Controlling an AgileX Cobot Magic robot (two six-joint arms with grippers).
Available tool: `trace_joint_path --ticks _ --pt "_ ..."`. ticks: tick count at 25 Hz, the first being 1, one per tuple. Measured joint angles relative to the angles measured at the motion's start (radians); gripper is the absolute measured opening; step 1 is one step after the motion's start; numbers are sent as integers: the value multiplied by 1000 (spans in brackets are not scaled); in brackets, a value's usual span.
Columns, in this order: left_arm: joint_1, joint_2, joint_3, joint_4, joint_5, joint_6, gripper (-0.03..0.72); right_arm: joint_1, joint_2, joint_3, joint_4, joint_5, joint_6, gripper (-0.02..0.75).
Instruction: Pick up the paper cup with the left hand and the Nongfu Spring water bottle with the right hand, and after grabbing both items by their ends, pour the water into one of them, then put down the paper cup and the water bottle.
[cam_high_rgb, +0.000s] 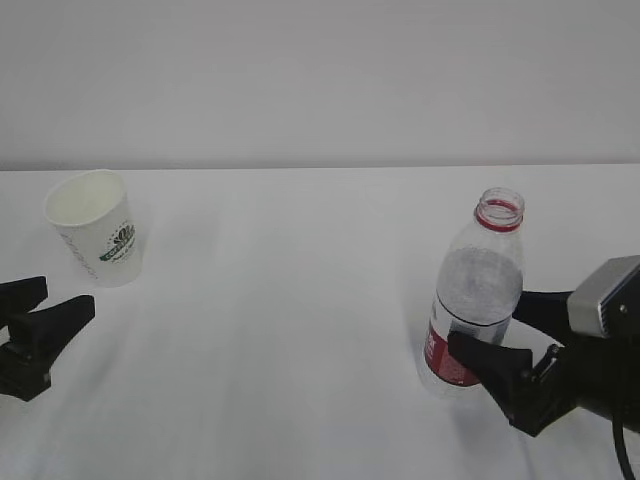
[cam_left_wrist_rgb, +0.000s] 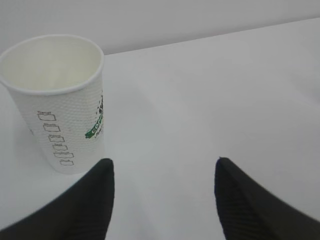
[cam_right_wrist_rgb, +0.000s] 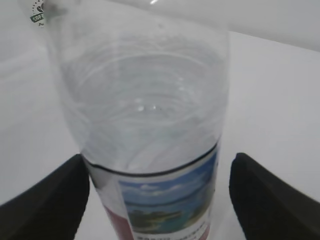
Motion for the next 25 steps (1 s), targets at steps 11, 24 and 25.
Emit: trace_joint_path --ticks 11,24,25 --pt "0 0 0 0 0 0 465 0 139 -74 -38 -1 17 663" --pt "0 0 0 0 0 0 465 0 147 -139 -75 -1 20 661" --pt "0 0 0 0 0 0 465 0 147 -141 -79 -1 20 661"
